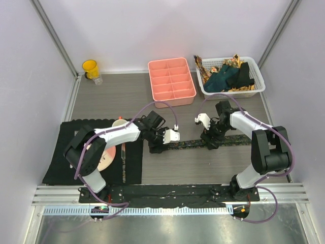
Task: Roll the ties
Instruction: Flatten out the tie at the center of the board, then roll the tie at the center of the board.
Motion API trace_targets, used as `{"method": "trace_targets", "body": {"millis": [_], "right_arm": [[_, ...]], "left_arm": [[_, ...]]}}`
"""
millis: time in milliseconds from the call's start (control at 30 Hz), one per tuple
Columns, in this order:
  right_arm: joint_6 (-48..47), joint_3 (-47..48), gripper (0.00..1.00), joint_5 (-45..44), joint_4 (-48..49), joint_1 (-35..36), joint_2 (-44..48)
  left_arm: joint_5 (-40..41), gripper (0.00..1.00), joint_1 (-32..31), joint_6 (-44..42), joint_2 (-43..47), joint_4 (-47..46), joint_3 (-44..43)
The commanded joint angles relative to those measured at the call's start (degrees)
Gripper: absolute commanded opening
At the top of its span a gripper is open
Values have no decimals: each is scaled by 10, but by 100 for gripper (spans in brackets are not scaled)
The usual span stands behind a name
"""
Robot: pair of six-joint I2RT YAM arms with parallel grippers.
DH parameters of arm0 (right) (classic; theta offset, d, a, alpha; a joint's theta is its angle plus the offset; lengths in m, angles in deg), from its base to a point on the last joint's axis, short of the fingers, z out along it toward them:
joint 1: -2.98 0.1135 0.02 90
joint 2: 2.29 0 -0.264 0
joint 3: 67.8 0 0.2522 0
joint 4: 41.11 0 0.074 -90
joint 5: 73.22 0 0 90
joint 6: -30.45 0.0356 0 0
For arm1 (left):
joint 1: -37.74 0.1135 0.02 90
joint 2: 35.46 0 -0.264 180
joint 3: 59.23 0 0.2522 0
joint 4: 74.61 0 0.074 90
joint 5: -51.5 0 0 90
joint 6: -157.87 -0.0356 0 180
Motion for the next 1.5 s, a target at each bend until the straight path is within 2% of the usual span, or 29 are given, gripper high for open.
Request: {"method": "trace_targets", "body": {"millis": [0,167,200,233,267,400,467,567,633,667,700,767,800,900,933,967,1000,1033,1133,1167,1267,1367,1467], "right_arm": [[0,-10,80,-25,31,3,4],[40,-14,82,-36,30,2,10],[55,3,83,-41,28,3,10],[69,17,84,-39,8,2,9],[82,34,89,-32,-7,-1,10],[144,125,94,15,-72,-5,25],[175,150,96,50,-95,-6,39],[247,194,97,128,-91,-2,48],[345,211,90,190,-70,1,34],[376,224,85,208,-63,6,7],[405,228,76,224,-55,18,-6],[497,226,69,257,-14,34,-38],[529,221,66,264,27,49,-47],[624,195,54,275,109,79,-74],[645,190,45,276,125,86,-83],[682,181,41,286,142,95,-91],[690,179,37,286,160,112,-105],[690,178,28,285,161,124,-115],[698,175,12,285,178,158,-147],[718,172,8,291,184,163,-152],[751,159,1,294,223,180,-164],[749,141,1,287,226,190,-157],[761,124,1,285,238,207,-170]], "left_arm": [[29,59,-1,-37,16,-24,21],[75,45,-4,-76,10,-25,35],[74,45,-4,-84,16,-24,41],[72,48,-4,-91,20,-24,46],[67,60,-3,-95,29,-19,49],[27,87,6,-47,101,-13,45],[9,94,10,-34,157,-10,39],[19,97,22,28,223,-12,25],[6,98,41,93,256,-6,15],[-17,98,66,108,264,-2,19],[-21,97,77,121,270,-3,23],[-25,96,102,129,277,-3,41],[-44,94,109,115,274,6,43],[-79,82,122,11,240,68,44],[-78,77,122,-3,230,76,41],[-76,74,122,-7,202,84,34],[-73,71,123,-12,190,90,29],[-74,65,123,-32,179,100,22],[-90,54,123,-78,149,105,26],[-91,53,123,-87,137,102,24],[-62,52,122,-40,108,87,3],[-61,53,122,-40,77,111,-25],[-74,61,117,-42,71,125,-35]]}}
